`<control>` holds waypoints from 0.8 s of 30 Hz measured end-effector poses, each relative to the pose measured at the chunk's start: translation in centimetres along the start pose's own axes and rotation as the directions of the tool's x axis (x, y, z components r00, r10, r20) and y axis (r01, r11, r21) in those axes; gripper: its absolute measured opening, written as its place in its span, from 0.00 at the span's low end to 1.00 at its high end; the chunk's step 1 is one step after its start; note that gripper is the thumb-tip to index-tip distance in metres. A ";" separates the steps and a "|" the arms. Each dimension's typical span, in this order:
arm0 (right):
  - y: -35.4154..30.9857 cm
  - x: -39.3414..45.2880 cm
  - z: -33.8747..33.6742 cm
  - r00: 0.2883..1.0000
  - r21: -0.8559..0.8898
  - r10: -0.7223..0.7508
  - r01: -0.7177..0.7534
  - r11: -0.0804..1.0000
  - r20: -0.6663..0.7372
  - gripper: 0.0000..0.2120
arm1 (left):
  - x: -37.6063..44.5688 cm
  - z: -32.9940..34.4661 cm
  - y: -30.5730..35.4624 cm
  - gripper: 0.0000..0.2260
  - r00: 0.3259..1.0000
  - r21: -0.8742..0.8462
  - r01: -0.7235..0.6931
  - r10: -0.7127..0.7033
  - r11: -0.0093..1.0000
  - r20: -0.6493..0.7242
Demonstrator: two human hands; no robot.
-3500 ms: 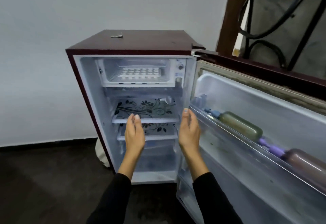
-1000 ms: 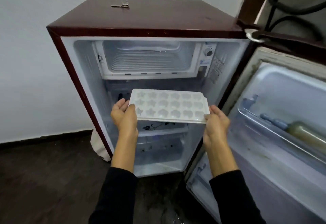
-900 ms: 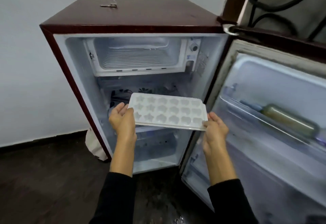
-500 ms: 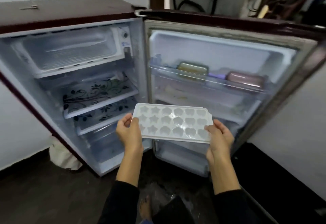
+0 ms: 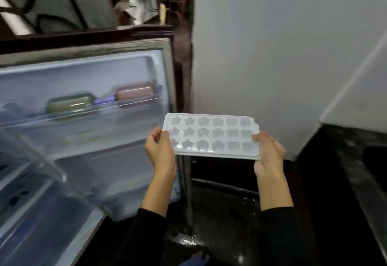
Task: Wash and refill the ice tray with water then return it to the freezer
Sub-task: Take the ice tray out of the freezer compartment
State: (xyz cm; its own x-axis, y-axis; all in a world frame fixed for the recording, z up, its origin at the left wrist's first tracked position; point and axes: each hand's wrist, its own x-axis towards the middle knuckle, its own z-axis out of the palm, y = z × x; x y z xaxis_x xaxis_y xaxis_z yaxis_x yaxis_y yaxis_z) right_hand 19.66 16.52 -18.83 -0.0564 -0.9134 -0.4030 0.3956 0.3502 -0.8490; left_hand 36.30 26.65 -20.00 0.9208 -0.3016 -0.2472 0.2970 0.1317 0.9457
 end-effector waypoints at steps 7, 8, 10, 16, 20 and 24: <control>-6.5 4.8 -5.7 0.947 0.112 -0.131 0.170 0.979 -0.295 0.09 | -2.6 12.3 -1.9 0.12 0.938 0.098 0.083 -0.111 0.992 0.328; -7.2 5.4 -6.6 0.935 0.113 -0.138 0.184 0.976 -0.327 0.09 | -3.0 14.0 -2.1 0.11 0.920 0.109 0.093 -0.128 0.990 0.371; -8.4 6.5 -8.5 0.903 0.126 -0.149 0.216 0.968 -0.403 0.11 | -3.9 17.1 -2.8 0.11 0.880 0.135 0.109 -0.159 0.985 0.448; -9.8 7.9 -14.3 0.756 0.193 -0.130 0.323 0.927 -0.642 0.13 | -7.6 23.3 -6.6 0.09 0.688 0.254 0.225 -0.337 0.941 0.643; -10.3 7.4 -18.9 0.661 0.202 -0.108 0.375 0.905 -0.742 0.13 | -11.2 26.0 -9.4 0.10 0.550 0.379 0.264 -0.461 0.887 0.696; -10.9 7.3 -23.6 0.577 0.189 -0.087 0.402 0.896 -0.812 0.13 | -15.5 28.9 -11.7 0.14 0.440 0.467 0.269 -0.539 0.842 0.718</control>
State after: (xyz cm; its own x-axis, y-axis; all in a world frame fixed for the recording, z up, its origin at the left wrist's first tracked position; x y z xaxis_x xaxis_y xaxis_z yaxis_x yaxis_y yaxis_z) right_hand -6.75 10.91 -20.58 -0.8114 -0.3894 -0.4359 0.5053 -0.0926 -0.8579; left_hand 11.24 2.49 -21.17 0.0636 -0.8820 -0.4670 0.3802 -0.4113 0.8284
